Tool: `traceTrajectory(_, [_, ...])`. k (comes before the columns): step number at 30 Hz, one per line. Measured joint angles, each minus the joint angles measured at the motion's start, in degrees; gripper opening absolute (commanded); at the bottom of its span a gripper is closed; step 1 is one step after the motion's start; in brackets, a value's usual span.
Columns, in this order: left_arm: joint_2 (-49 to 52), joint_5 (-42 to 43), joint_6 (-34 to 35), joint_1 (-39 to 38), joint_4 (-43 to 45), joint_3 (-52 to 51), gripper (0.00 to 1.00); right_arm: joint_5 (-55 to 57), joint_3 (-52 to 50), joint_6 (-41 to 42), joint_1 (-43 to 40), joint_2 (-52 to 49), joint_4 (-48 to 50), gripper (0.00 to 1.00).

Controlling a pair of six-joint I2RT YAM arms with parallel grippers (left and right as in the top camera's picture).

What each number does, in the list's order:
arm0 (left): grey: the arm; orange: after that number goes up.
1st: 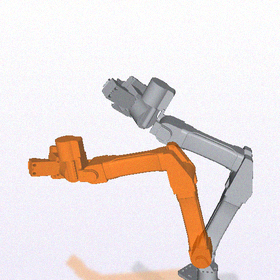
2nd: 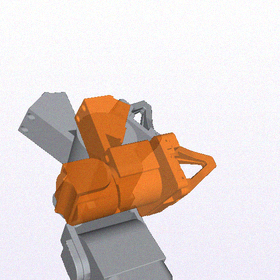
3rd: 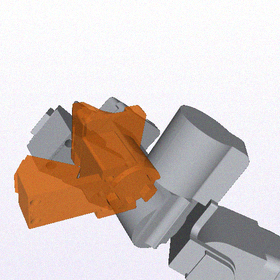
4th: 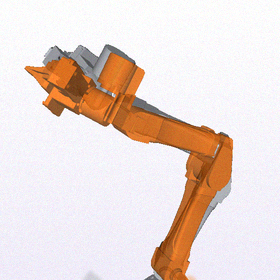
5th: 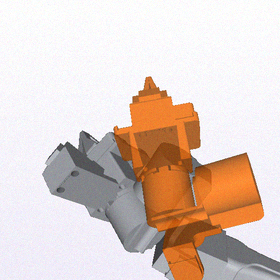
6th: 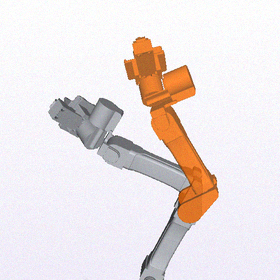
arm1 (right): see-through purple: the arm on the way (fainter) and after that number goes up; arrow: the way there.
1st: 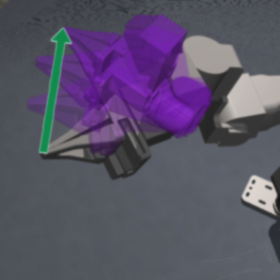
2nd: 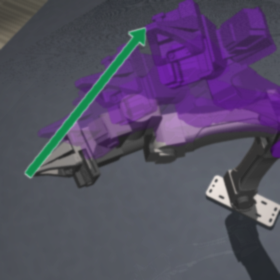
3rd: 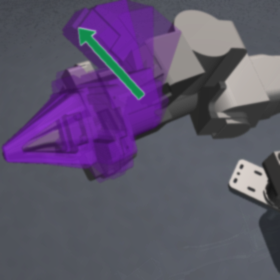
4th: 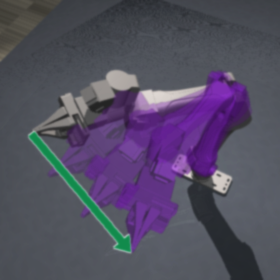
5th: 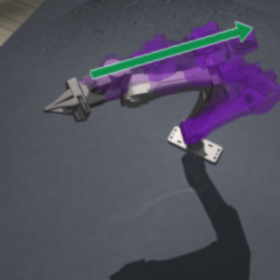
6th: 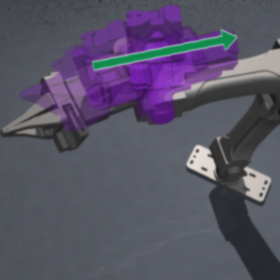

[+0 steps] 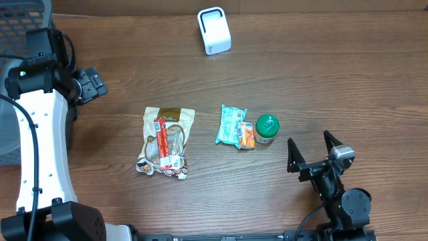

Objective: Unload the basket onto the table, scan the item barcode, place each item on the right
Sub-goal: 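Raise the left gripper away beside the basket, then move the right gripper forward toward the items on the table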

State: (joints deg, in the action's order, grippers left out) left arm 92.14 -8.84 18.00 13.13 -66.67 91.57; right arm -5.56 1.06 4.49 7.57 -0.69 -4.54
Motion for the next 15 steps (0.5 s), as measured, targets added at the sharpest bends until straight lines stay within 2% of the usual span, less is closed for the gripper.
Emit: traceTrajectory(15, [0.0, 0.0, 0.0, 0.0, 0.0, 0.0, 1.00, -7.9, 0.4, 1.6, 0.0, 0.0, -0.3, 1.00])
